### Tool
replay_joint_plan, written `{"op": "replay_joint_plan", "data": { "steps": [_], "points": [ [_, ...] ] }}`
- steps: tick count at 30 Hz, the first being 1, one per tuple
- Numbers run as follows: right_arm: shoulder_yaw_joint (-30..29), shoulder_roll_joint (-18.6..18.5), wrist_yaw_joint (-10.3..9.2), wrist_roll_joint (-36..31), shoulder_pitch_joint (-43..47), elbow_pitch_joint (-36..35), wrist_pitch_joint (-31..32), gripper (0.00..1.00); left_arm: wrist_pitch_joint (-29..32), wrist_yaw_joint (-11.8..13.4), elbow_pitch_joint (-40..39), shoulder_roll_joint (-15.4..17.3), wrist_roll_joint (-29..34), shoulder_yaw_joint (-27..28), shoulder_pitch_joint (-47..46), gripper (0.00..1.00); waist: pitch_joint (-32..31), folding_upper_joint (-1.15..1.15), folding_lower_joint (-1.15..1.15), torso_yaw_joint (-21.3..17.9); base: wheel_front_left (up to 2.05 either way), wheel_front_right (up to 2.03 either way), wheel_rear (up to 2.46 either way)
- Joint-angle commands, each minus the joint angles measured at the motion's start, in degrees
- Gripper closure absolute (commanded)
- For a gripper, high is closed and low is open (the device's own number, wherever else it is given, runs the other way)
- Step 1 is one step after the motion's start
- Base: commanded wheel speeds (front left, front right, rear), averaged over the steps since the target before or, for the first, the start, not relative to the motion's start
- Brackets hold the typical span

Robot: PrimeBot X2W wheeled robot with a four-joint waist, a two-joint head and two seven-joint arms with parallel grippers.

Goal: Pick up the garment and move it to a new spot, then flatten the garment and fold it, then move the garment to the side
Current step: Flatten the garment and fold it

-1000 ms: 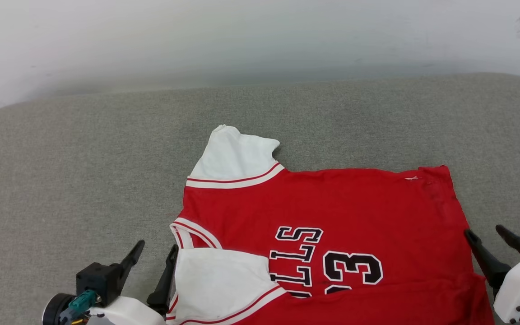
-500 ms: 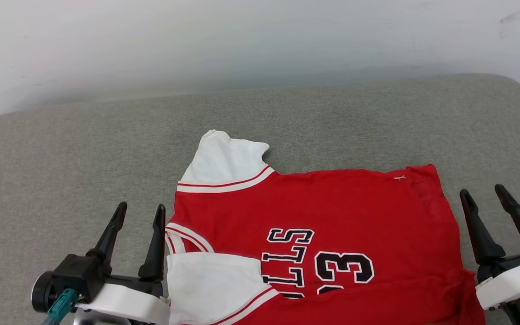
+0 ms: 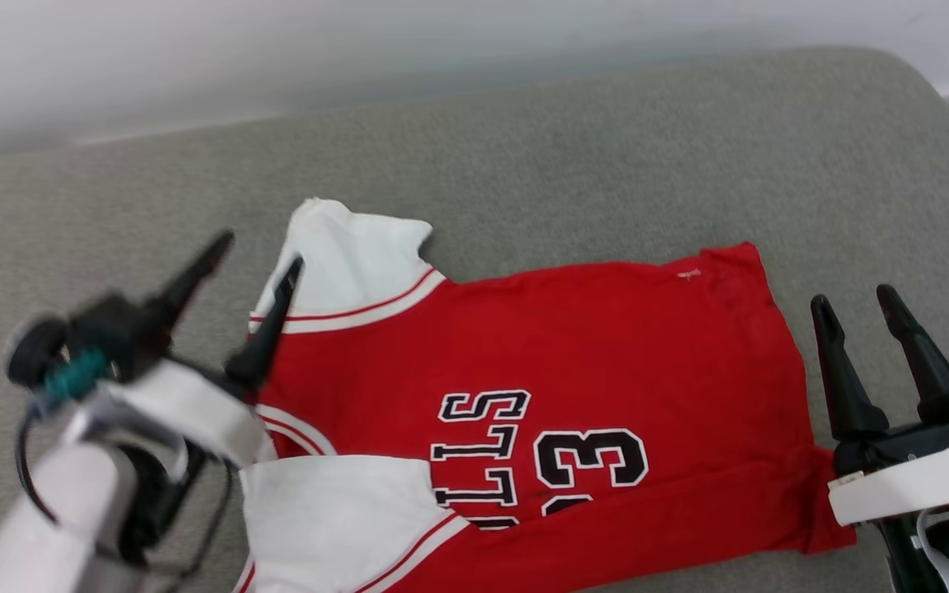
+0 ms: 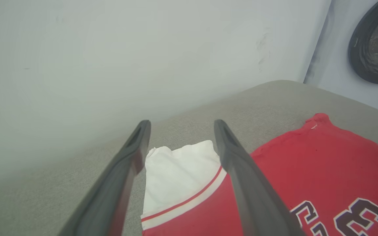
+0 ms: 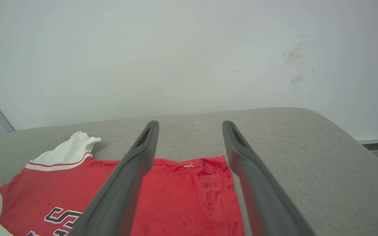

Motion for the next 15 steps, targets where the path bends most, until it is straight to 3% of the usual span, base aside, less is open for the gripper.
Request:
{"op": "replay_joint_plan", "data": {
  "steps": [1,6,15],
  "points": [
    [0.3,0.6,-0.02,0.3,-1.3,0.1,-0.6,0.0,3.2,-0.8,0.8,1.5,-0.8,0.2,-4.0,0.0,3.5,0.0,0.0,-2.6,0.0,0.0,0.0],
    [1.3,1.4,-0.03,0.6,-3.2,1.4,-2.0,0.0,18.5,-3.6,3.4,7.5,-4.2,-3.2,-16.5,0.0,7.7,0.0,0.0,-5.7,0.0,0.0,0.0],
    [4.4,2.2,-0.03,0.8,-6.5,4.8,-4.1,0.0,46.9,-4.1,13.2,16.6,-16.7,-9.9,-34.3,0.0,13.5,0.0,0.0,-10.8,0.0,0.0,0.0]
  ]
}}
